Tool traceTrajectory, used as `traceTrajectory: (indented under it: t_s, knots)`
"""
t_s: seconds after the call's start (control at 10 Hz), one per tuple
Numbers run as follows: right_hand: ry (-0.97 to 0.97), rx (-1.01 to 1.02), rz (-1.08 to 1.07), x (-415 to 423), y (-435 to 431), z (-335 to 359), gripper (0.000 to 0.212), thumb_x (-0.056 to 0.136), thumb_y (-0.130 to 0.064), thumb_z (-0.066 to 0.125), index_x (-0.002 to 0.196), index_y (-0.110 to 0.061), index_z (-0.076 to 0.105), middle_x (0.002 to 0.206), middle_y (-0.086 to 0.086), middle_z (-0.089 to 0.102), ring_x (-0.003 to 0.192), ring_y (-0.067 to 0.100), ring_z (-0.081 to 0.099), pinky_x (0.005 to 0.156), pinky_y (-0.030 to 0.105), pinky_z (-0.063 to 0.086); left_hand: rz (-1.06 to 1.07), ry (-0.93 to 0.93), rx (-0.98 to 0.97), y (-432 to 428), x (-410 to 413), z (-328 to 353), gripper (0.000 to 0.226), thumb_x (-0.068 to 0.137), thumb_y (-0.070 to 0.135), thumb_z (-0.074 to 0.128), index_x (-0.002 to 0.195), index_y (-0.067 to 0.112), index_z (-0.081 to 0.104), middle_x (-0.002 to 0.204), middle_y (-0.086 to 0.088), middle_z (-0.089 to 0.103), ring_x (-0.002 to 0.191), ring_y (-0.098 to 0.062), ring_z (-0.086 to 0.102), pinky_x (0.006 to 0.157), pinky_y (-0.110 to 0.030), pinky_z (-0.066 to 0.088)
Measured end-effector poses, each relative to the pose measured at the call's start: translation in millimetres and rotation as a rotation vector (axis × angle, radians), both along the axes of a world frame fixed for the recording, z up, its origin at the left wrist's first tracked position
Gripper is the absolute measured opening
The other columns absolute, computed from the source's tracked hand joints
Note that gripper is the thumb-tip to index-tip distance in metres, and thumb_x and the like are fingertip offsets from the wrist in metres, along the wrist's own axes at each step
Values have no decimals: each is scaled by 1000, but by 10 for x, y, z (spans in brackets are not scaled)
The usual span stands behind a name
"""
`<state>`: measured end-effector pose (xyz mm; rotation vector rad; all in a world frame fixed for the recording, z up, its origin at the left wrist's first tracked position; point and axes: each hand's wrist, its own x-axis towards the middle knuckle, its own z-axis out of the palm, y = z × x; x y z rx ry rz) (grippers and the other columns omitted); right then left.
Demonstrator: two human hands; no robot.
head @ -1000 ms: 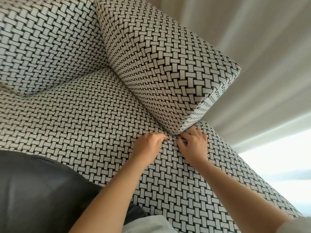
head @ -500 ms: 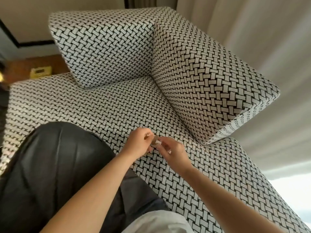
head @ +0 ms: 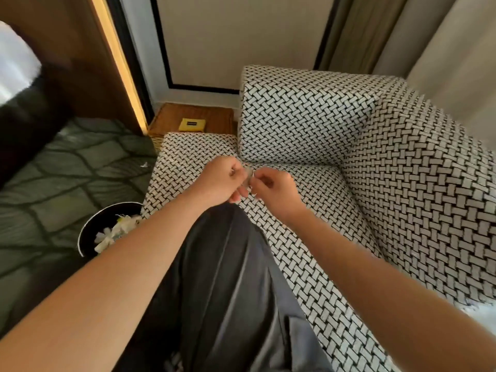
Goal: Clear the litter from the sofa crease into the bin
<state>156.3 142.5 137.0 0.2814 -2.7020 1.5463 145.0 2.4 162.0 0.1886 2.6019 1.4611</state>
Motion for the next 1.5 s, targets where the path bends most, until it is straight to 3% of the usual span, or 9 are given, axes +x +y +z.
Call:
traceTrajectory:
  t_s: [0.2, 0.4, 0.6, 0.8, 0.9, 1.1, 1.2, 1.3, 1.5]
  knots:
    - [-70, 52, 183, -488, -926, -23, 19, 88, -10, 54, 72, -8, 63, 69, 21, 62, 60, 27, 53, 57, 36, 48, 183, 51, -74, -897, -112, -122, 32, 97, 24, 45, 67, 14, 48, 52, 2, 55, 30, 2, 43, 37, -12, 34]
    - [-105, 185, 366, -745, -1823, -296, 29, 90, -15, 52, 74, 7, 60, 62, 9, 53, 54, 14, 44, 54, 25, 38, 419, -69, 57, -1803, -164, -528, 24, 93, 21, 52, 70, 14, 56, 48, 2, 53, 36, -6, 46, 46, -23, 40]
    - [-185, 256, 456, -907, -2606, -836, 22, 89, -14, 53, 75, -1, 65, 63, 1, 55, 59, 11, 48, 61, 27, 41, 605, -205, 108, -2531, -194, -1060, 19, 90, 7, 54, 71, 10, 57, 54, -3, 53, 33, -3, 45, 44, -25, 35]
    - [-239, 375, 494, -1064, -3198, -1369, 25, 88, -20, 51, 81, 1, 64, 81, 17, 67, 79, 30, 61, 75, 40, 51, 742, -305, 76, -3050, -299, -1616, 26, 87, 2, 53, 64, 14, 57, 54, -3, 54, 31, -4, 45, 36, -15, 33]
    - [-259, 395, 515, -1134, -3386, -1588, 24, 86, -18, 51, 78, 2, 63, 79, 18, 66, 77, 31, 60, 75, 42, 50, 737, -338, 24, -3201, -386, -1834, 22, 88, 6, 53, 69, 15, 58, 61, -1, 57, 46, -9, 51, 41, -15, 39]
    - [-321, 426, 516, -1248, -3524, -1857, 25, 85, -14, 49, 78, 7, 61, 79, 23, 65, 72, 33, 58, 70, 43, 49, 770, -408, 19, -3291, -494, -2080, 12, 92, 8, 50, 95, 5, 61, 78, -7, 63, 56, -11, 52, 50, -19, 42]
    - [-348, 460, 509, -1266, -3516, -1914, 26, 87, -16, 48, 93, 3, 65, 85, 21, 67, 80, 34, 61, 74, 47, 52, 796, -439, 39, -3267, -503, -2167, 28, 93, 12, 49, 121, 7, 51, 94, -12, 66, 65, -19, 57, 57, -26, 43]
    - [-325, 477, 533, -1272, -3469, -1866, 25, 88, -14, 46, 96, 0, 66, 86, 16, 68, 82, 31, 61, 76, 43, 51, 766, -464, 38, -3216, -496, -2147, 32, 94, 11, 46, 126, 9, 47, 94, -12, 64, 72, -22, 57, 51, -23, 40]
    - [-141, 533, 517, -1486, -3262, -1610, 23, 90, -18, 46, 97, -14, 67, 93, 6, 68, 86, 25, 62, 78, 40, 52, 663, -412, 17, -3057, -592, -1968, 15, 96, 14, 42, 102, 13, 55, 87, -5, 64, 60, -11, 57, 49, -21, 41]
